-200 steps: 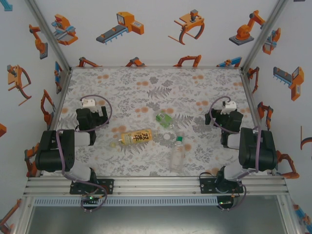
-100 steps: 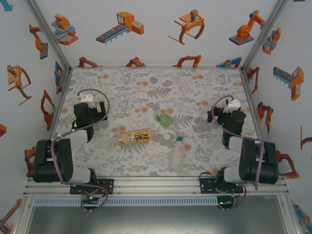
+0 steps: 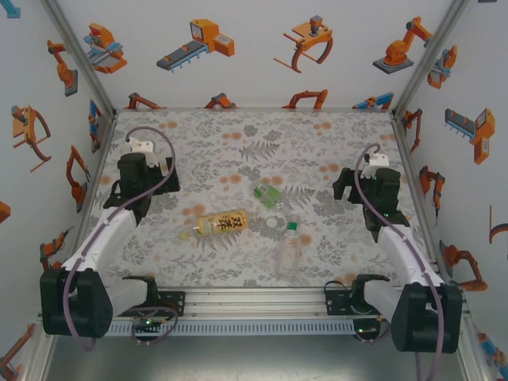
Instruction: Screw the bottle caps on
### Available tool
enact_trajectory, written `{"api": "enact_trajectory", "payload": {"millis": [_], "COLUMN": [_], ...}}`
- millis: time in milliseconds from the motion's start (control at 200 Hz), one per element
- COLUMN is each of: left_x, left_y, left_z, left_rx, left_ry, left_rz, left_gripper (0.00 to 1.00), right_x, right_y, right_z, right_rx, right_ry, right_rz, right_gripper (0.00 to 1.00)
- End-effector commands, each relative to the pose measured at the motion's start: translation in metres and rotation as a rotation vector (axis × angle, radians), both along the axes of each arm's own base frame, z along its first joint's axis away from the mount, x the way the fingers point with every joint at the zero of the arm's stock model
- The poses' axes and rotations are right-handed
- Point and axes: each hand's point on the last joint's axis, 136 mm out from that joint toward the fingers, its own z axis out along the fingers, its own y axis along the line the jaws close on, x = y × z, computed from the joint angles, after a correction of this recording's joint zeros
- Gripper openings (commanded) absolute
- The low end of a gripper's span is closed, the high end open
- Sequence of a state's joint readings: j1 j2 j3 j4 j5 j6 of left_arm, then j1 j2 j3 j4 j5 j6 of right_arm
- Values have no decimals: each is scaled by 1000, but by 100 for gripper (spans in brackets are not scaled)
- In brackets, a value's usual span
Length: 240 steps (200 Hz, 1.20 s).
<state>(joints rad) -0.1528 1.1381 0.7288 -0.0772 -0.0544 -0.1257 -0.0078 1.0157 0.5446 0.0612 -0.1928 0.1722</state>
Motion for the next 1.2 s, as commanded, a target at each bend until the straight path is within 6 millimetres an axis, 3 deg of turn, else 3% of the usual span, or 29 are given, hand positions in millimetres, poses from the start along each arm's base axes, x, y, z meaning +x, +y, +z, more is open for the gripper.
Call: {"api": "enact_trajectory", "payload": {"millis": [0, 260, 501, 686, 921, 1197], "left_x": [-27, -50, -67, -61, -57, -56], "left_y": [-18, -24, -24, -27, -29, -29], "left_z": [-7, 3, 12, 24, 24, 24], "left_rx": [-68, -140, -134, -139, -133, -133], "left_ry": [127, 233, 188, 106, 106, 92], "left_rz": [-45, -41, -54, -70, -86, -85], "left_gripper": [97, 97, 97, 97, 97, 97], "right_x": [-27, -70, -95, -103, -107, -114], "right_y": [9, 56, 79, 99, 140, 151], "right_z": [-14, -20, -5, -11, -24, -47], "right_rx": [86, 151, 134, 88, 74, 17], "right_ry": [209, 493, 563, 591, 631, 669], "right_rz": [-73, -77, -113, -102, -37, -75], "right_gripper": [82, 78, 75, 76, 75, 78]}}
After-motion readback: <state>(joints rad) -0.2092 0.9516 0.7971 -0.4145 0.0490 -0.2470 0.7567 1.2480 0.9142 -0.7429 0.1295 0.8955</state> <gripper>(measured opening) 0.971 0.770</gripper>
